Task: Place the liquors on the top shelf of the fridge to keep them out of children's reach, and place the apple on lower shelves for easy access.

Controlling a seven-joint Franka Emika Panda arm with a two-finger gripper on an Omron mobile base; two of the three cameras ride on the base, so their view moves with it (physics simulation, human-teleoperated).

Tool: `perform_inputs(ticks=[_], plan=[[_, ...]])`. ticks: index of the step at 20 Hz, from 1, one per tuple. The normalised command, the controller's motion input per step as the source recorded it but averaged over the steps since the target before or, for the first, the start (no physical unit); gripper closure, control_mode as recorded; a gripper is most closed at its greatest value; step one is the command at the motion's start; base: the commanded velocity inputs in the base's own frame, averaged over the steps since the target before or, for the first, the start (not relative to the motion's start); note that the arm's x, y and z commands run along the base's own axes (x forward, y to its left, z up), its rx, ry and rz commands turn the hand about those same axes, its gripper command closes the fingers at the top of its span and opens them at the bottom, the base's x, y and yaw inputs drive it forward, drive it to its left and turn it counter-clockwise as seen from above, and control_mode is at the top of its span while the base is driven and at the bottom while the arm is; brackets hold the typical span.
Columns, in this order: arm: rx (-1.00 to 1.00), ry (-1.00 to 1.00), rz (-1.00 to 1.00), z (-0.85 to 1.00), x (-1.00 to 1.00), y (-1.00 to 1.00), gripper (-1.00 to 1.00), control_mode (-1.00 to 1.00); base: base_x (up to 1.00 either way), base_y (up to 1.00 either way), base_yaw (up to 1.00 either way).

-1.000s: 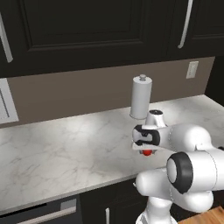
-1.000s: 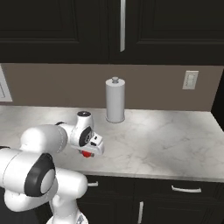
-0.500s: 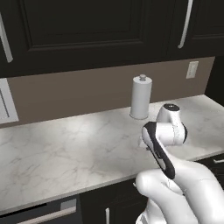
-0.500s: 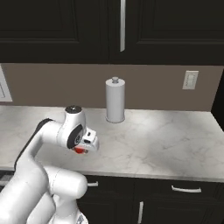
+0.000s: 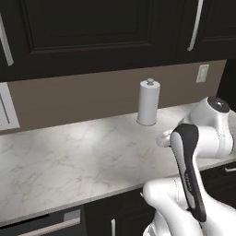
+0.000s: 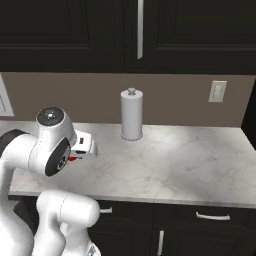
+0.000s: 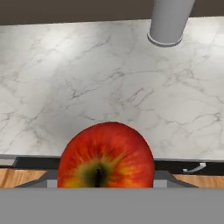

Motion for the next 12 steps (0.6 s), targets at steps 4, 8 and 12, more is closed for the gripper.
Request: perform_inputs(ticks=[4, 8, 12], plan=[[-0.11, -0.11, 0.04, 0.72, -0.65, 0.27, 1.0, -1.0, 0.0, 0.0, 0.0], [-0.11, 0.0, 0.0, 0.26, -0.55, 0.04, 1.0, -1.0, 0.0, 0.0, 0.0], [-0.04, 0.0, 0.0, 0.25, -0.56, -0.01, 1.0, -1.0, 0.0, 0.0, 0.0]])
